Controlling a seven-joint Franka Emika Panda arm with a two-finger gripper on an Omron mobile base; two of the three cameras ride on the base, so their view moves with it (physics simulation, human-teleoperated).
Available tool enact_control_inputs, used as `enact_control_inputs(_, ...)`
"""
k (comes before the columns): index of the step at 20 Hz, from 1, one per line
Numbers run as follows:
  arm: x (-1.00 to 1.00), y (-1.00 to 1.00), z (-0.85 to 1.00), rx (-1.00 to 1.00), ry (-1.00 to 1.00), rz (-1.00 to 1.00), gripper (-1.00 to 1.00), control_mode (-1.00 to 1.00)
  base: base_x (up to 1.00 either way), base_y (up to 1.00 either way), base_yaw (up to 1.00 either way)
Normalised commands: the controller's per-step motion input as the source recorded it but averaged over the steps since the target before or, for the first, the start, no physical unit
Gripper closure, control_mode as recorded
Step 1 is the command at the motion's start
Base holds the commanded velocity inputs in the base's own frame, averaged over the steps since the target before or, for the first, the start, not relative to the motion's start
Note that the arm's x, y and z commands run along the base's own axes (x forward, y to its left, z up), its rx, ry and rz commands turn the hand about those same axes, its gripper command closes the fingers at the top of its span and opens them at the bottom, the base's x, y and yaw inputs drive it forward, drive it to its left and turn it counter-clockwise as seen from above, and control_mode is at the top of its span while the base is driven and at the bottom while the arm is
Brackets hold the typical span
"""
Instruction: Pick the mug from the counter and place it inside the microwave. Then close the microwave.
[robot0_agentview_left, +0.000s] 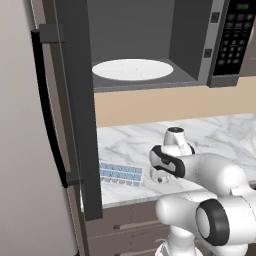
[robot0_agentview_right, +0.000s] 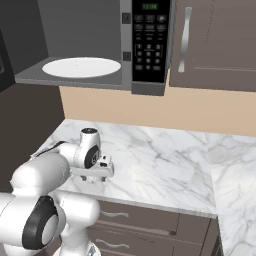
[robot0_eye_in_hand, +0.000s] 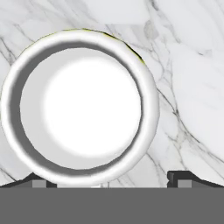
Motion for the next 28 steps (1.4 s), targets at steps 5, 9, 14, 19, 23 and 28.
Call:
enact_control_inputs(5, 0.17, 0.00, -0.05, 0.00, 0.00, 0.00, -1.00, -1.00, 0.00, 0.00, 0.00)
enact_control_inputs(9, 0.00, 0.00, 0.00, 0.00, 0.00, 0.00, -1.00, -1.00, 0.00, 0.00, 0.00)
enact_control_inputs(14, 0.00, 0.00, 0.00, 0.00, 0.00, 0.00, -1.00, -1.00, 0.00, 0.00, 0.00)
enact_control_inputs(19, 0.00, 0.00, 0.00, 0.00, 0.00, 0.00, 1.00, -1.00, 0.00, 0.00, 0.00)
enact_control_inputs(23, 0.00, 0.00, 0.00, 0.00, 0.00, 0.00, 1.00, -1.00, 0.00, 0.00, 0.00)
enact_control_inputs(28, 0.00, 0.00, 0.00, 0.00, 0.00, 0.00, 1.00, -1.00, 0.00, 0.00, 0.00)
